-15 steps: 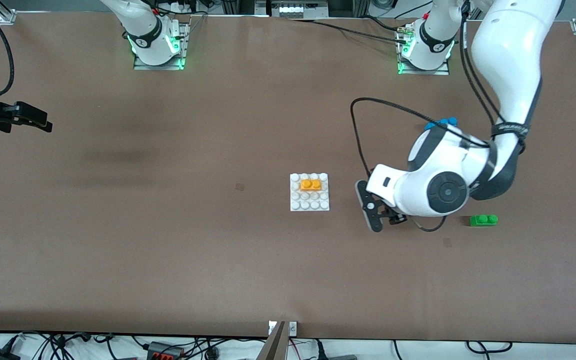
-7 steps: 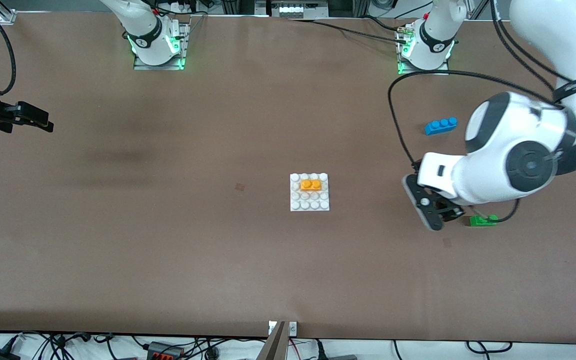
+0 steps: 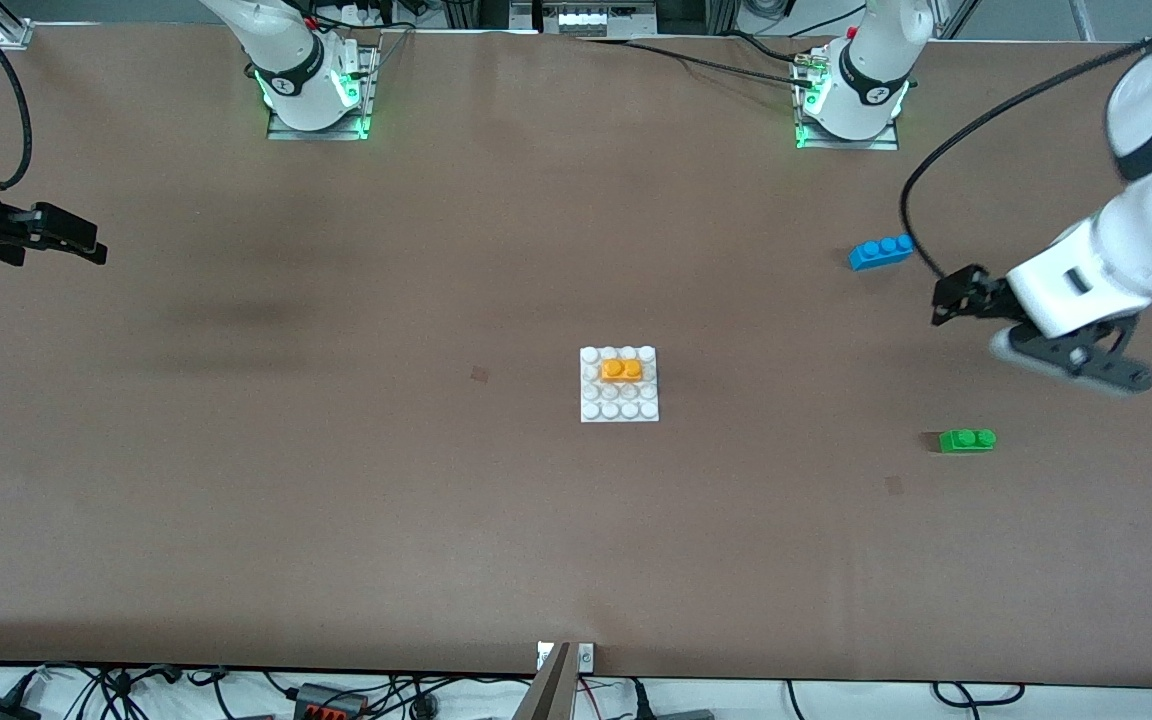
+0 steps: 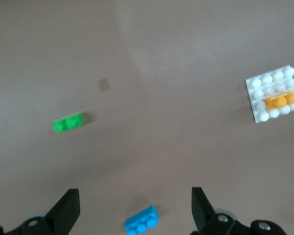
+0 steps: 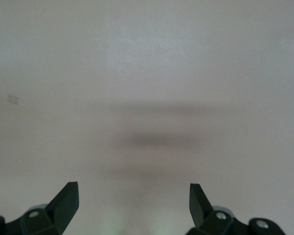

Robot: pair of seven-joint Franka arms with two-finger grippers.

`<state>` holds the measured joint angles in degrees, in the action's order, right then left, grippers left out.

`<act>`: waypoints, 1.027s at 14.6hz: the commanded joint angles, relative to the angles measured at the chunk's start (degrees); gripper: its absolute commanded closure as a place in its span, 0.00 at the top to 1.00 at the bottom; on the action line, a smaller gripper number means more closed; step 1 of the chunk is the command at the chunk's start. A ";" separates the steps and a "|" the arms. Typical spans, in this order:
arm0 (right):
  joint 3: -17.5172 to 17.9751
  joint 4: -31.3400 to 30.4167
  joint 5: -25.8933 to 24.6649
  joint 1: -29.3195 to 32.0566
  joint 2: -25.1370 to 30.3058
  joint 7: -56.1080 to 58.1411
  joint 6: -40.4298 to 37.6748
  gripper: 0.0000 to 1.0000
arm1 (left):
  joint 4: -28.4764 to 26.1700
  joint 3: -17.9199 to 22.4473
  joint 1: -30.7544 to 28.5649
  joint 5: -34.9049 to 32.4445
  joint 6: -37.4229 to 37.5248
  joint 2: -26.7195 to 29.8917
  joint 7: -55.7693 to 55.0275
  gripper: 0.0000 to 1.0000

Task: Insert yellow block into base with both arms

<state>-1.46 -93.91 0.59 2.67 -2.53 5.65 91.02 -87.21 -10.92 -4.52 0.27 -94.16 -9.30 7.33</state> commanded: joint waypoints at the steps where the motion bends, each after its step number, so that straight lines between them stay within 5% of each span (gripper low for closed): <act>1: -0.03 0.40 0.29 -0.21 0.33 -0.11 -0.85 1.00 | -7.89 0.55 -0.22 0.96 -0.50 9.46 -6.26 1.00; 6: -0.03 0.31 0.29 -0.21 0.33 -0.11 -1.02 1.00 | -9.56 3.01 -0.31 1.84 2.49 10.44 -16.46 1.00; 15: -0.03 0.31 -0.15 -0.12 0.33 -0.11 -1.02 1.00 | -8.77 2.13 0.13 1.75 3.81 9.91 -16.56 1.00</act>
<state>-1.47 -93.91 0.57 2.67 -2.53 5.65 90.82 -96.18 -8.65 -4.23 0.78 -91.17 0.29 -8.84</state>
